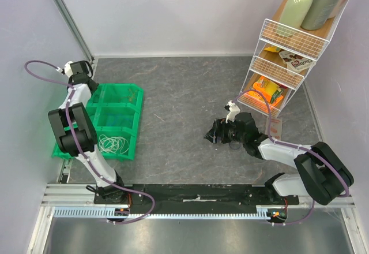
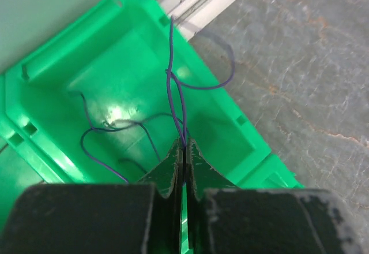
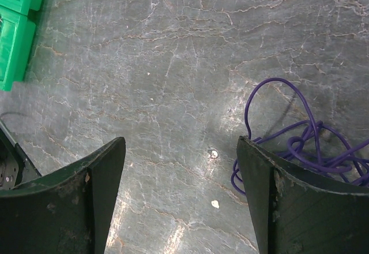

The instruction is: Untangle the cables

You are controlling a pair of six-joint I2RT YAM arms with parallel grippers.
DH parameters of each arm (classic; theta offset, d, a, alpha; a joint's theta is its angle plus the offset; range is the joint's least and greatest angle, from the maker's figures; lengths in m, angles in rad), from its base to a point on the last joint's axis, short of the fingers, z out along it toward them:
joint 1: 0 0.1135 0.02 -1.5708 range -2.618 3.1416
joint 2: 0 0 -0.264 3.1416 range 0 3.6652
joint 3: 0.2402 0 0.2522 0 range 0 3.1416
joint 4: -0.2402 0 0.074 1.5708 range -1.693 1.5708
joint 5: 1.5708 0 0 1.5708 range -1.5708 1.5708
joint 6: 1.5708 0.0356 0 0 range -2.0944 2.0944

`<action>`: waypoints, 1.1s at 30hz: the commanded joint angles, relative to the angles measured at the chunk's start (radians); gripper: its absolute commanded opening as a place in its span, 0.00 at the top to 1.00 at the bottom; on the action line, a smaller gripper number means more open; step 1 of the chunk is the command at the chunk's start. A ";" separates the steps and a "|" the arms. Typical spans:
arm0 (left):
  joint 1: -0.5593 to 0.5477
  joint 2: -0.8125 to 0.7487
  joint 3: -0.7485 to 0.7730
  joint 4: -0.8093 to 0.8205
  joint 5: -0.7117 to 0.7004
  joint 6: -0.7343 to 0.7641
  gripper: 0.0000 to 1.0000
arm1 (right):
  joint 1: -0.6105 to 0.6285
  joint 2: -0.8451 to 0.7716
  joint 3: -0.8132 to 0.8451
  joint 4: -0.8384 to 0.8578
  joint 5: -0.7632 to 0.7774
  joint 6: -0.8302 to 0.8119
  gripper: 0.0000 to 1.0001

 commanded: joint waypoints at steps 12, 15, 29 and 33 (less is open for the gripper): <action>0.054 -0.078 -0.032 -0.109 0.026 -0.238 0.98 | -0.010 0.013 0.001 0.047 -0.013 0.000 0.15; 0.054 -0.152 -0.088 -0.105 0.036 -0.266 0.98 | -0.011 0.014 -0.002 0.049 -0.013 0.001 0.15; 0.054 -0.149 -0.069 -0.228 0.049 -0.436 0.98 | -0.014 0.005 -0.010 0.058 -0.021 0.001 0.15; 0.055 -0.100 -0.003 -0.246 0.052 -0.410 0.94 | -0.016 0.003 -0.008 0.055 -0.021 0.000 0.15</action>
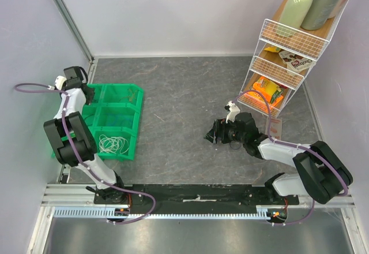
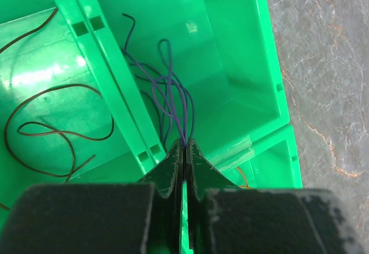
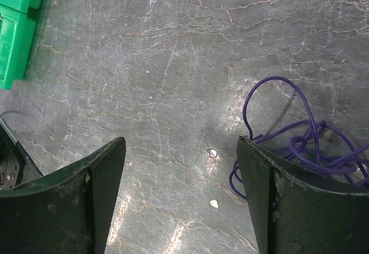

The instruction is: Untangle the cables

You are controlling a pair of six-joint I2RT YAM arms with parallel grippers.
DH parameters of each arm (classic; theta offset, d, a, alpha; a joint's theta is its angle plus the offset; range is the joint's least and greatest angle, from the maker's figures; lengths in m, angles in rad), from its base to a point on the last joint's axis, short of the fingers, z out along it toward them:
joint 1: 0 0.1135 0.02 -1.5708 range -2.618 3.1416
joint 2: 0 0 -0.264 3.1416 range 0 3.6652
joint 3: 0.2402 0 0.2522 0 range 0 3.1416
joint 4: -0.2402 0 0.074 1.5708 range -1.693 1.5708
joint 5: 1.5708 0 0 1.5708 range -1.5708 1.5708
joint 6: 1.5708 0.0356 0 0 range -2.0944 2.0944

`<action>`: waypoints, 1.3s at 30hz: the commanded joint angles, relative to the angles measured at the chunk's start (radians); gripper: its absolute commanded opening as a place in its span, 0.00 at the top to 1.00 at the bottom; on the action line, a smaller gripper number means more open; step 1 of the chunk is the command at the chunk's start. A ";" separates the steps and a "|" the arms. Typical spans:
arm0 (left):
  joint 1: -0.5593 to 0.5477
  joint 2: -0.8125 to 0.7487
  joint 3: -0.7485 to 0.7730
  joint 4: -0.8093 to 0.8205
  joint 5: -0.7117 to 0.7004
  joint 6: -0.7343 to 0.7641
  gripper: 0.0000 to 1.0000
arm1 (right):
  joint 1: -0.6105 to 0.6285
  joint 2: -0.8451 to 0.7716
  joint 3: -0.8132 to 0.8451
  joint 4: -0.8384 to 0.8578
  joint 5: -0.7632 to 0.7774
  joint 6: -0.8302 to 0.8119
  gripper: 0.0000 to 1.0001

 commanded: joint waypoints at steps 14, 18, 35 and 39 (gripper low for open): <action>-0.031 -0.296 -0.123 -0.020 0.277 0.005 0.32 | -0.008 -0.024 -0.012 0.043 0.003 -0.006 0.15; -0.271 -0.483 -0.301 0.092 0.353 0.076 0.37 | -0.008 -0.048 -0.016 0.038 0.007 -0.008 0.16; -1.077 -0.131 -0.317 0.564 0.563 0.142 0.40 | -0.062 -0.380 0.179 -0.689 0.531 0.000 0.29; -1.100 0.061 -0.205 0.604 0.620 0.108 0.45 | -0.091 -0.323 0.151 -0.660 0.436 0.014 0.34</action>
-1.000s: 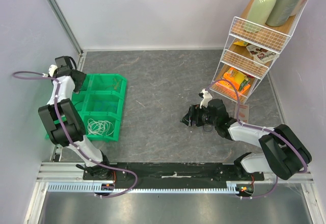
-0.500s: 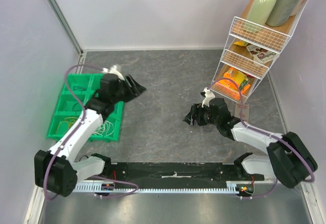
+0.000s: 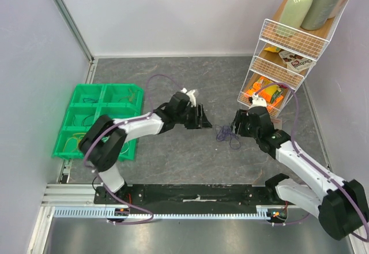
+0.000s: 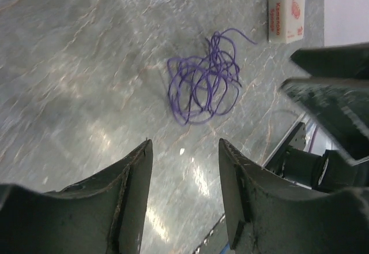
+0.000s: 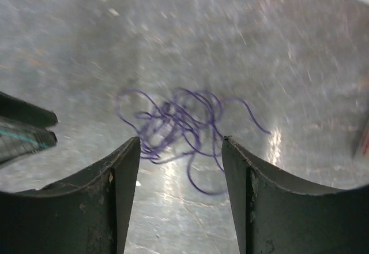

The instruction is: Untangle the cables

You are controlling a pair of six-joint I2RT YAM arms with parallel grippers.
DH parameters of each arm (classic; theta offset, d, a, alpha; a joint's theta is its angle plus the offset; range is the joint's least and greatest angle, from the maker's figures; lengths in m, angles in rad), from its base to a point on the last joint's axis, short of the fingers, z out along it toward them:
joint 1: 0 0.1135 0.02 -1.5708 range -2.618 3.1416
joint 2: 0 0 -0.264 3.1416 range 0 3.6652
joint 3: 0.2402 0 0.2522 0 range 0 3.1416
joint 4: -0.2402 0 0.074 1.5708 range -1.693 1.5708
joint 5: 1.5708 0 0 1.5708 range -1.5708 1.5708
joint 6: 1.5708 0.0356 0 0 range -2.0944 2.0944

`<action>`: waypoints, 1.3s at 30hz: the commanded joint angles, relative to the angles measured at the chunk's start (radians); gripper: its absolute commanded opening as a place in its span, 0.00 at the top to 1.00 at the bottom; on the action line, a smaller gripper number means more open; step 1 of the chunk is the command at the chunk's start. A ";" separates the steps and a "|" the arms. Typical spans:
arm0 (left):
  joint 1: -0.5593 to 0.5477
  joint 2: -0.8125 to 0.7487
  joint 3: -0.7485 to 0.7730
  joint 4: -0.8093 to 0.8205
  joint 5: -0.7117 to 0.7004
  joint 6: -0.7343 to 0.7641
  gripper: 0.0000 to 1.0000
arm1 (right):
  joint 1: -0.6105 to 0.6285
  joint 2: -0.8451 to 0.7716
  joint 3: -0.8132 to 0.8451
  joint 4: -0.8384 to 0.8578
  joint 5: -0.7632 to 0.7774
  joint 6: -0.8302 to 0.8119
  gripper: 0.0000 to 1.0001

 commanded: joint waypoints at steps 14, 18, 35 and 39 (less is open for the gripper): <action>-0.057 0.373 0.224 0.116 0.109 -0.115 0.63 | -0.028 0.028 -0.028 -0.048 -0.048 -0.019 0.36; -0.059 0.382 0.242 0.094 0.103 -0.100 0.83 | -0.029 0.047 -0.020 -0.047 -0.054 -0.029 0.36; -0.065 -0.269 0.119 -0.087 -0.009 0.210 0.98 | -0.028 -0.013 0.041 0.022 -0.266 -0.177 0.17; -0.065 -0.303 0.168 -0.144 0.044 0.251 0.98 | -0.028 -0.099 0.081 0.084 -0.349 -0.163 0.17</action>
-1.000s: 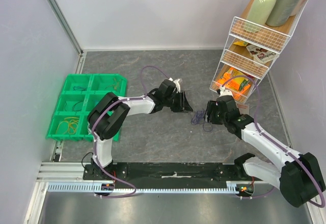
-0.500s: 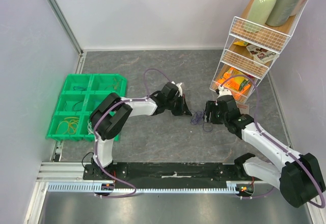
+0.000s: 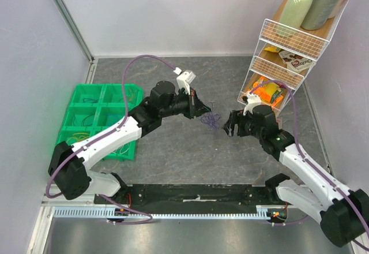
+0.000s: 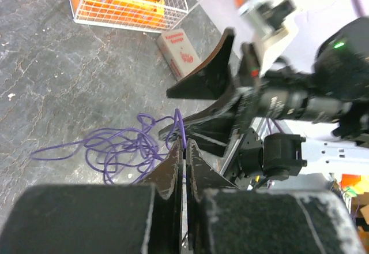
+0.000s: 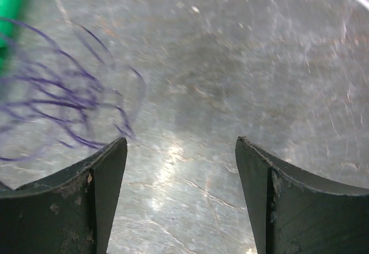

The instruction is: Untangle the cables

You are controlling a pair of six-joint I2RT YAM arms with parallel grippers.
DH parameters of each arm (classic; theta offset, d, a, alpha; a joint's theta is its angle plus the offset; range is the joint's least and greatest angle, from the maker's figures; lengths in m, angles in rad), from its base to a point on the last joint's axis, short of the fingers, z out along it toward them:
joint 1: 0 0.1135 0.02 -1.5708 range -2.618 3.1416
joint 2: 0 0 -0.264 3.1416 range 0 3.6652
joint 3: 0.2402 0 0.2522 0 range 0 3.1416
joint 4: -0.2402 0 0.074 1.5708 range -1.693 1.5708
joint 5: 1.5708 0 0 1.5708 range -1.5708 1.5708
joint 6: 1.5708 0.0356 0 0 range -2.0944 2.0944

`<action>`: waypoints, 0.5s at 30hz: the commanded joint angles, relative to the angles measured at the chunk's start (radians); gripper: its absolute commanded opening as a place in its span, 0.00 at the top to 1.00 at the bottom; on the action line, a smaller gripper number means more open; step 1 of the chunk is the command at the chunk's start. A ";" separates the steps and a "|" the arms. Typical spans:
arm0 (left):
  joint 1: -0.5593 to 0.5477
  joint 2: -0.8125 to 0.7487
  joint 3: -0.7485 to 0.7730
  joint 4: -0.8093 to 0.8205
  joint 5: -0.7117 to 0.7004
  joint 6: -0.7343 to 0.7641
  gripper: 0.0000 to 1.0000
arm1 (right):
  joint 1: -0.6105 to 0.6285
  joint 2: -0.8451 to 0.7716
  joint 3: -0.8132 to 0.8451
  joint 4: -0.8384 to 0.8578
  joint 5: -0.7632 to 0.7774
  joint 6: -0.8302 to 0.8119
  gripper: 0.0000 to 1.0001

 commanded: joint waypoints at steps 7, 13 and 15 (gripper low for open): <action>-0.006 -0.032 0.091 -0.206 0.017 0.148 0.98 | 0.002 -0.072 0.223 0.118 -0.227 -0.029 0.28; -0.004 -0.033 0.085 -0.206 0.046 0.141 0.98 | 0.022 -0.042 0.213 0.207 -0.371 -0.042 0.36; -0.004 -0.039 0.082 -0.206 0.051 0.141 0.98 | 0.037 -0.028 0.208 0.227 -0.388 -0.040 0.37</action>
